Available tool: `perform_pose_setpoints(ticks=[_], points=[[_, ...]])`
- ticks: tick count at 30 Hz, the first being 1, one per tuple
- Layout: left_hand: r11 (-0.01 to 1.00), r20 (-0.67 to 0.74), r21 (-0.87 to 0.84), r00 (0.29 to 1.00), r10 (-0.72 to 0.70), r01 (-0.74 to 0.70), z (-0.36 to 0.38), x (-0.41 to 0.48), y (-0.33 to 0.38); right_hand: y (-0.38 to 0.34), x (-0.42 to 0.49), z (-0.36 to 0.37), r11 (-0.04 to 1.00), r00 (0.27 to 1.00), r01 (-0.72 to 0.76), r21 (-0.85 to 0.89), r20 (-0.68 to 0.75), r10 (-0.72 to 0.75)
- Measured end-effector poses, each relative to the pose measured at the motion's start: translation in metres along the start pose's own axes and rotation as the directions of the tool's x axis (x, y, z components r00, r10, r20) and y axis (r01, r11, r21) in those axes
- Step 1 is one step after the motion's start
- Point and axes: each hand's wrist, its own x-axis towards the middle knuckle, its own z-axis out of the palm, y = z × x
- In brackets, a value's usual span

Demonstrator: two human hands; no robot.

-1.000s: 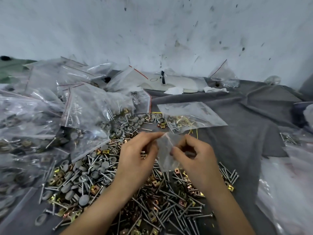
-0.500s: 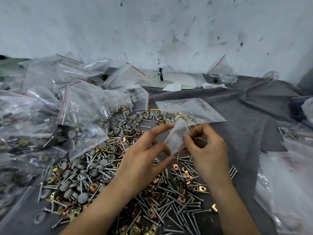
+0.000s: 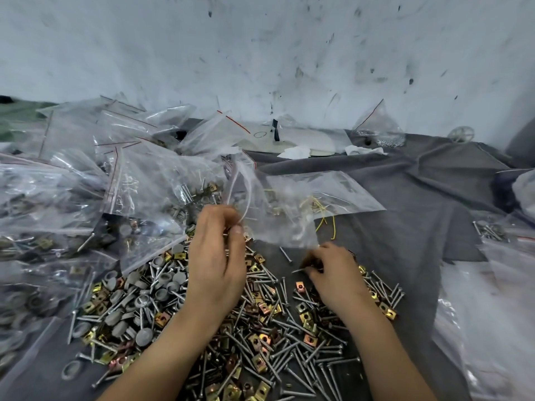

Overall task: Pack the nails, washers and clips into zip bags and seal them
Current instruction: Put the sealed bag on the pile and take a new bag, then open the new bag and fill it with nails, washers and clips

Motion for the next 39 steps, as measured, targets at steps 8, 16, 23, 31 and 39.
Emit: perform_pose_setpoints(ticks=[8,16,23,31,39], points=[[0.781,0.085,-0.505,0.922,-0.378,0.367,-0.006,0.005,-0.006,0.0,-0.003,-0.009,0.953,0.976,-0.01,0.304,-0.203,0.075],[0.898,0.665,-0.24,0.736,-0.124,0.368,-0.006,0.008,-0.013,-0.014,-0.018,-0.037,0.656,0.929,0.233,0.718,-0.364,0.068],[0.955,0.6,-0.275,0.796,0.08,0.111,-0.003,0.001,-0.01,-0.024,-0.026,-0.038,0.81,0.815,0.51,0.29,-0.462,-0.349],[0.954,0.589,-0.295,0.797,0.137,0.055,0.003,-0.005,-0.012,-0.019,-0.024,-0.035,0.812,0.804,0.566,0.146,-0.315,-0.504],[0.959,0.519,-0.28,0.847,0.114,0.043,0.003,-0.004,-0.012,-0.019,-0.025,-0.038,0.781,0.898,0.404,0.475,-0.371,-0.239]])
